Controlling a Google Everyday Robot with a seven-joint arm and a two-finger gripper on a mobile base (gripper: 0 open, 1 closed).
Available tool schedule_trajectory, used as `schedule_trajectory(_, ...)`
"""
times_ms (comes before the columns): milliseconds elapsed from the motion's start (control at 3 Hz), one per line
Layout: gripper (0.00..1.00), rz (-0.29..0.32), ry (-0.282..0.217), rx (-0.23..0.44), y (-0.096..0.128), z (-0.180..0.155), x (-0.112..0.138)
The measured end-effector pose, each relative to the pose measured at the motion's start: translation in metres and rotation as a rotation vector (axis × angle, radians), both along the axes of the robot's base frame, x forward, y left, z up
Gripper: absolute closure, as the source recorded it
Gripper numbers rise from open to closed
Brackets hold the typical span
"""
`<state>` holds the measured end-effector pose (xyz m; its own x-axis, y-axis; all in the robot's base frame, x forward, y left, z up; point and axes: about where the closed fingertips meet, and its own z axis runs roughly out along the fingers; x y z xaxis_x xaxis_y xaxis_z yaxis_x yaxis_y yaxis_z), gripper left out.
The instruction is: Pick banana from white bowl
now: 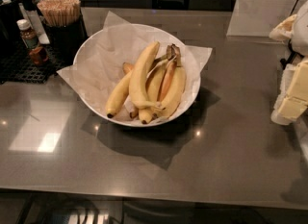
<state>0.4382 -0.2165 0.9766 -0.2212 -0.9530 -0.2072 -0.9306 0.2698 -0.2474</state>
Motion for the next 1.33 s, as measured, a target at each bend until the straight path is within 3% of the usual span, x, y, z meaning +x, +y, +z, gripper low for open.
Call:
schedule_trajectory(333, 0.0, 0.0, 0.0, 0.0, 0.0, 0.0, 0.0)
schedule_trajectory(667, 0.0, 0.04, -0.012, 0.027, 0.01, 0.005, 0.001)
schedule_trajectory(1333, 0.0, 0.424, -0.065, 0.11, 0.108, 0.044, -0.014)
